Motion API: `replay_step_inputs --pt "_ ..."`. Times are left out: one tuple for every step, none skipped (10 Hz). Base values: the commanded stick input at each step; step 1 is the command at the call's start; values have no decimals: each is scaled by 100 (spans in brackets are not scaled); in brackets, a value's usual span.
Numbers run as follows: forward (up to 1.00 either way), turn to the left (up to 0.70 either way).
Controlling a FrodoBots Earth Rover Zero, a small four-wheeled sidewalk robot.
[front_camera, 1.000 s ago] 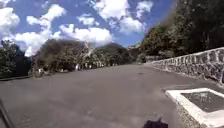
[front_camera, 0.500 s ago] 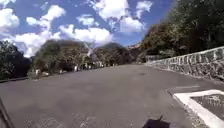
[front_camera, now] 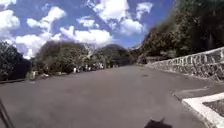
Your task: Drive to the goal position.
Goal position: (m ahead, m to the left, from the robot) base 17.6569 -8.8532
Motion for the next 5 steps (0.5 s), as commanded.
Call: replay_step_inputs --pt "50 0" --pt "50 0" --pt "50 0" --pt "50 0" --pt "50 0"
